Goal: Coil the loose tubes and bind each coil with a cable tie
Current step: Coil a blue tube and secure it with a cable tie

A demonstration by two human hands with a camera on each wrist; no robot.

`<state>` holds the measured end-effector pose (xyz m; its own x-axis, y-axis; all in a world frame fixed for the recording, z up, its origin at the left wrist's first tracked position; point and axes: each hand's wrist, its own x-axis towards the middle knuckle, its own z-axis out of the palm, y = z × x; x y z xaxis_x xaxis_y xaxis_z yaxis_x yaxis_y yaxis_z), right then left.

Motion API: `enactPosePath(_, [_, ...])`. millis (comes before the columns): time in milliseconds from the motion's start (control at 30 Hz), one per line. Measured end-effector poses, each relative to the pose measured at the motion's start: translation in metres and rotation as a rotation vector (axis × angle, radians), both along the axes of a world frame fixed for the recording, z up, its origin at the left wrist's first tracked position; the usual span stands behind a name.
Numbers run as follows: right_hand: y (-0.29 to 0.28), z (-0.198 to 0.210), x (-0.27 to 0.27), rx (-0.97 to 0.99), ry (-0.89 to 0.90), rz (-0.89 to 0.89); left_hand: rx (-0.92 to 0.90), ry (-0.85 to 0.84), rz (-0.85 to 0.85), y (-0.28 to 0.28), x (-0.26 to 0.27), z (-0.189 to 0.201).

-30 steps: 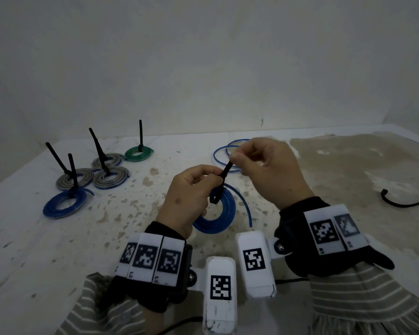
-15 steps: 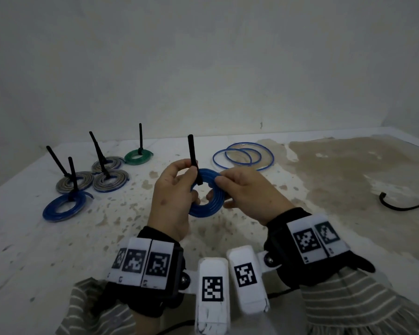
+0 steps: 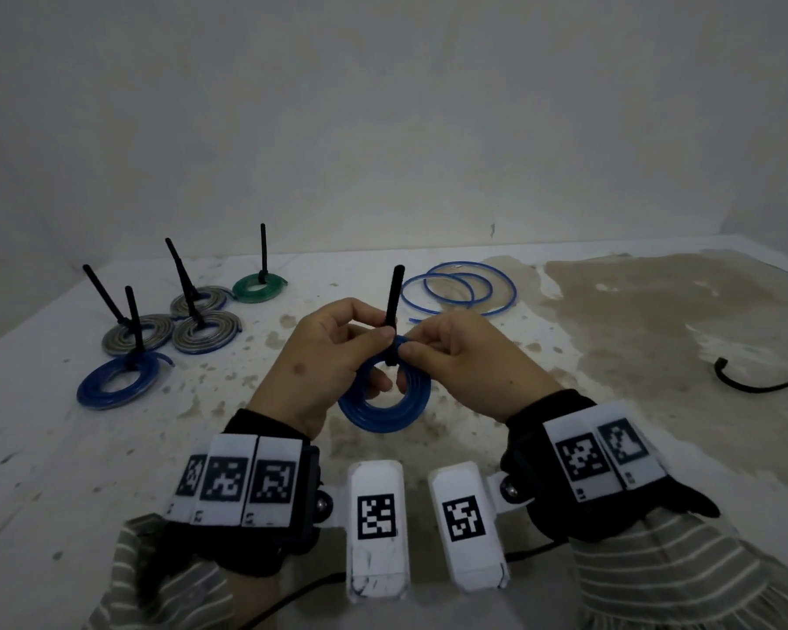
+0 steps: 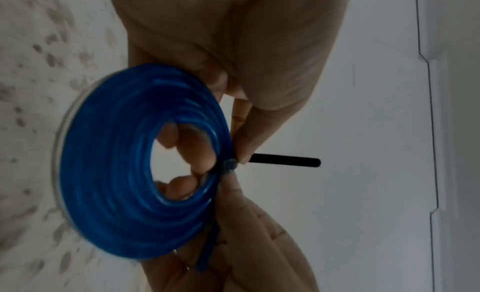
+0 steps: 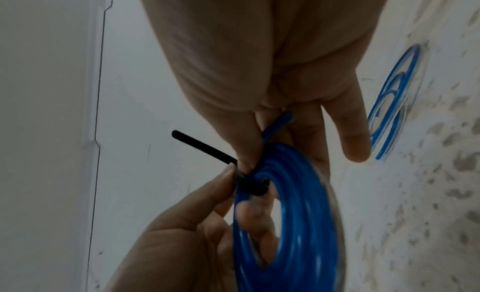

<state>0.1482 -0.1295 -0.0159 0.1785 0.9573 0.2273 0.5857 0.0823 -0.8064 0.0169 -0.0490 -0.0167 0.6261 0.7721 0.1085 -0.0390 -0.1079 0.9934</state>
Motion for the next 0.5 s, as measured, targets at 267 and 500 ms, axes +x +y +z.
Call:
enactPosePath(267, [-0.003,0.004,0.003,0.005,-0.026,0.071,-0.1,0.002,-0.006,-0.003,0.005,-0.005])
enactPosePath(500, [0.011,0.015,0.006,0.095,-0.003,0.018,-0.106,0.015,-0.01,-0.01,0.014,-0.005])
